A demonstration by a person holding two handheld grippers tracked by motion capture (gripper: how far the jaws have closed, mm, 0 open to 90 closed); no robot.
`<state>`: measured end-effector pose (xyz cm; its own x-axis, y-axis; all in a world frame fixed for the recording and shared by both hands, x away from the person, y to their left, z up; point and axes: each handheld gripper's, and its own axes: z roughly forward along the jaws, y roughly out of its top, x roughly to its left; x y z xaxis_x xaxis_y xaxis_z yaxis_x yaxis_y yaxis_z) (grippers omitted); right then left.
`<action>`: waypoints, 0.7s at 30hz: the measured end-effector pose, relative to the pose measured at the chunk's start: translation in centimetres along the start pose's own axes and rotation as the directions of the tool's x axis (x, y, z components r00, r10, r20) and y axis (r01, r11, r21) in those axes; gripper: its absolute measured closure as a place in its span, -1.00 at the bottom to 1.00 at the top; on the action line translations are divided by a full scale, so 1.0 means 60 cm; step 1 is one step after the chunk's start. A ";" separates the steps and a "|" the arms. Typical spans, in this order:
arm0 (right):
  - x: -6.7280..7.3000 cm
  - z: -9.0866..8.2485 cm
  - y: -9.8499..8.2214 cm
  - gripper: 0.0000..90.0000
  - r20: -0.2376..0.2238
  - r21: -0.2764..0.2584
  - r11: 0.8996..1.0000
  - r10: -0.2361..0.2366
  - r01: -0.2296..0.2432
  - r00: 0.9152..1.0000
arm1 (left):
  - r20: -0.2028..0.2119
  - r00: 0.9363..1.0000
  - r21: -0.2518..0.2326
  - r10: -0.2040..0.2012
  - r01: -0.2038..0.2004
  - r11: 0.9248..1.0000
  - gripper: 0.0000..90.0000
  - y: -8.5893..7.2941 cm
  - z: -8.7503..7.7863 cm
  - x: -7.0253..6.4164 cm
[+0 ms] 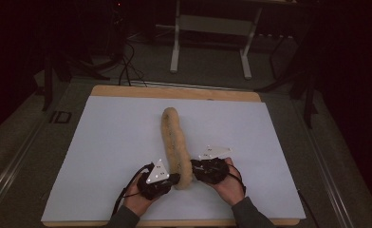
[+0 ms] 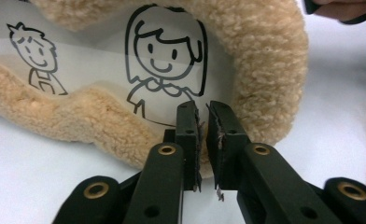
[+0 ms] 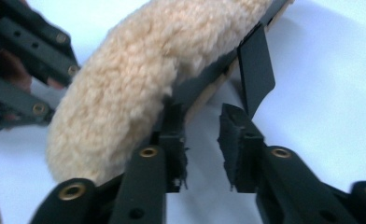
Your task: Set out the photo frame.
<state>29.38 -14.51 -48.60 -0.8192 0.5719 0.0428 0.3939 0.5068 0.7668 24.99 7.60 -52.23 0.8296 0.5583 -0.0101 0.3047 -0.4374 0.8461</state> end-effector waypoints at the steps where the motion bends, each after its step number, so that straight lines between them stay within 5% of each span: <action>1: -0.001 -0.002 0.000 0.50 -0.007 0.012 1.000 0.001 -0.001 1.000 | 0.000 1.000 0.000 0.000 0.000 1.000 0.81 0.000 0.000 0.000; 9: -0.007 -0.018 0.001 0.35 -0.021 0.030 0.999 0.014 -0.013 1.000 | -0.017 1.000 0.009 0.001 -0.001 1.000 0.75 0.000 -0.007 0.005; 21: -0.027 -0.059 0.008 0.31 -0.024 -0.104 0.983 0.147 -0.149 0.989 | -0.041 0.999 0.027 -0.005 0.006 1.000 0.63 0.001 -0.018 0.017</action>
<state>29.42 -17.48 -46.00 -0.7619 0.6248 0.1706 0.4660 0.3459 0.8144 25.37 8.92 -51.62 0.8084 0.5886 0.0074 0.3221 -0.4529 0.8314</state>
